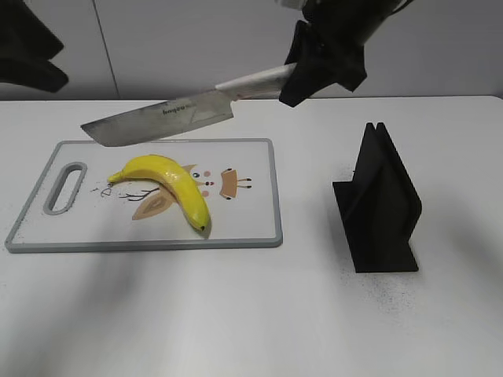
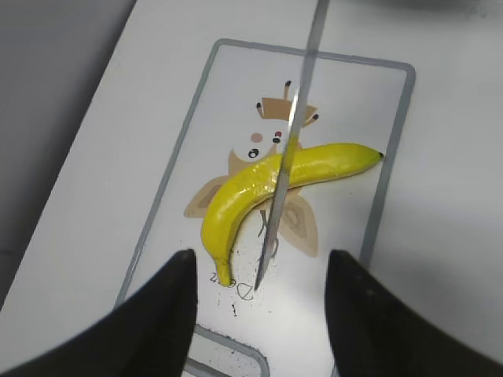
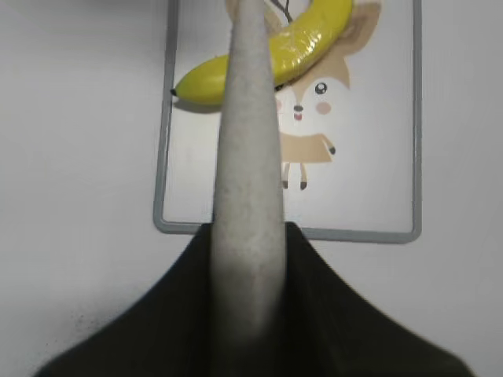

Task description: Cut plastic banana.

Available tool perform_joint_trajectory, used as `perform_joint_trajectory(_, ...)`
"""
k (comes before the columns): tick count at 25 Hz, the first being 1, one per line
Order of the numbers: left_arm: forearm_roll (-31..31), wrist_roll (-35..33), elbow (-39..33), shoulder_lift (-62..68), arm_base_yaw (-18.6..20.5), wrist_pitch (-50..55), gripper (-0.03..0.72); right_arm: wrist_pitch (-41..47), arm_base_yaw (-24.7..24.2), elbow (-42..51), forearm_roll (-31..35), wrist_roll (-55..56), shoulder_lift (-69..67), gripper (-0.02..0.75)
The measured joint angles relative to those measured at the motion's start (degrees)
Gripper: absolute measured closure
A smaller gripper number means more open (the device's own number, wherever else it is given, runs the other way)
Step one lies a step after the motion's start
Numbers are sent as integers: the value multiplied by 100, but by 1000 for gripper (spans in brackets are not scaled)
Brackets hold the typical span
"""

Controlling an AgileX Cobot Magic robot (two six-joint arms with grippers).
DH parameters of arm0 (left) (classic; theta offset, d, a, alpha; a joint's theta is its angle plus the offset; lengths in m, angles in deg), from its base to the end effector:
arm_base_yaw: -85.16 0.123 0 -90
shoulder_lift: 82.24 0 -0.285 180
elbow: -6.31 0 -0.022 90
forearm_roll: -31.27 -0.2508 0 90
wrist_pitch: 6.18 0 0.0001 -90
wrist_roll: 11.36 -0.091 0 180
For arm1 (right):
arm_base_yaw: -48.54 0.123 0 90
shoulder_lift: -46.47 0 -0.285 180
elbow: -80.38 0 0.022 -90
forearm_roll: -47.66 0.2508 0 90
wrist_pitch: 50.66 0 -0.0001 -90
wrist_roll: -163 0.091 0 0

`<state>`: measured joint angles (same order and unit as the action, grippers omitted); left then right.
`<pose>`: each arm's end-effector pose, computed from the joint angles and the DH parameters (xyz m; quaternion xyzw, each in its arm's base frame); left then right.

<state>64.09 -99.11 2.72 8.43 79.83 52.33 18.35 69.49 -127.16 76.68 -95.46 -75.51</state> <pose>0.2923 -0.0695 0.3427 0.6171 0.7042 -0.0535 0.3470 0.3862 0.1920 0.2906 -0.6950 0.6616 0.1472 0.2397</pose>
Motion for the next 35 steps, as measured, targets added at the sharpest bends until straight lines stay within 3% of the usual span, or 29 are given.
perform_joint_trajectory(5,-254,-110,282,666,-206,63,175,20,0,-464,198,-81,-356,573)
perform_joint_trajectory(19,-401,-294,334,1304,-218,-563,195,24,0,-523,612,-537,-462,573)
perform_joint_trajectory(32,-401,-300,334,1304,-218,-454,637,-155,0,-523,753,-539,-467,573)
perform_joint_trajectory(35,-413,-322,334,1304,-218,-435,676,-185,0,-523,712,-545,-467,573)
